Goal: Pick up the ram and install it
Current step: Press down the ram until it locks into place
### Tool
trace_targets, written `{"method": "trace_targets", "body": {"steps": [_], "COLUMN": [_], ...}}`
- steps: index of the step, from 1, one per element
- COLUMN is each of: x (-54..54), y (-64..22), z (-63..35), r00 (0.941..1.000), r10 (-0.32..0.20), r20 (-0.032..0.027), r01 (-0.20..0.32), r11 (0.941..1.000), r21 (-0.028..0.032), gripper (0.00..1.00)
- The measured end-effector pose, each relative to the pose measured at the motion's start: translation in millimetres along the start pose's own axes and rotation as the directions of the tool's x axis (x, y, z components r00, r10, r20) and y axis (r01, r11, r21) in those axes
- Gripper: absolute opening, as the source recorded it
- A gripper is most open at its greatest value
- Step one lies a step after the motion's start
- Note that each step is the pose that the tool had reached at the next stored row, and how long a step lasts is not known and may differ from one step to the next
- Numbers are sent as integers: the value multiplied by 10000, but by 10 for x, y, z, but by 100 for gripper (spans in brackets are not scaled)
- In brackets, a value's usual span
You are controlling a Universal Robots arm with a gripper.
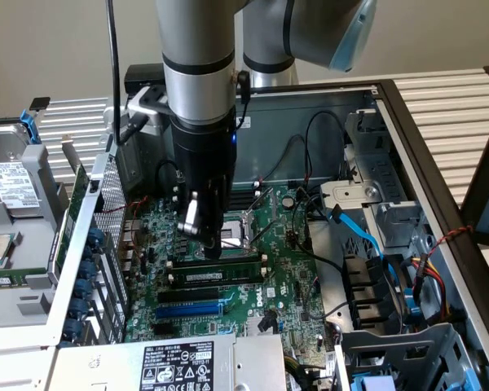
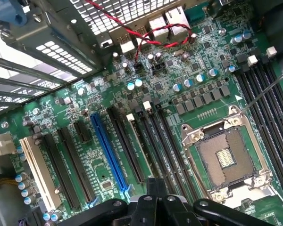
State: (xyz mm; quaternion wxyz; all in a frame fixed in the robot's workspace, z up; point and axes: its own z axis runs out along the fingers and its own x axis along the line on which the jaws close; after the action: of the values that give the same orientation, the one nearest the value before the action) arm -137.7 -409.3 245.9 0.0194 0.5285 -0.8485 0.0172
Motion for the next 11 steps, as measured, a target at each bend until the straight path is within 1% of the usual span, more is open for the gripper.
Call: {"method": "trace_targets", "body": {"steps": [4,9,10,11], "x": [0,0,-1,0], "y": [0,0,0,0], "z": [0,1,1,0], "r00": [9987,9935,9920,9848], "r10": [514,1140,1259,1736], "r20": [-1,-1,-1,0], "r01": [-514,-1140,-1259,-1736], "r11": [9987,9935,9920,9848], "r21": [-20,-38,-41,-51], "gripper": [11,11,11,11]}}
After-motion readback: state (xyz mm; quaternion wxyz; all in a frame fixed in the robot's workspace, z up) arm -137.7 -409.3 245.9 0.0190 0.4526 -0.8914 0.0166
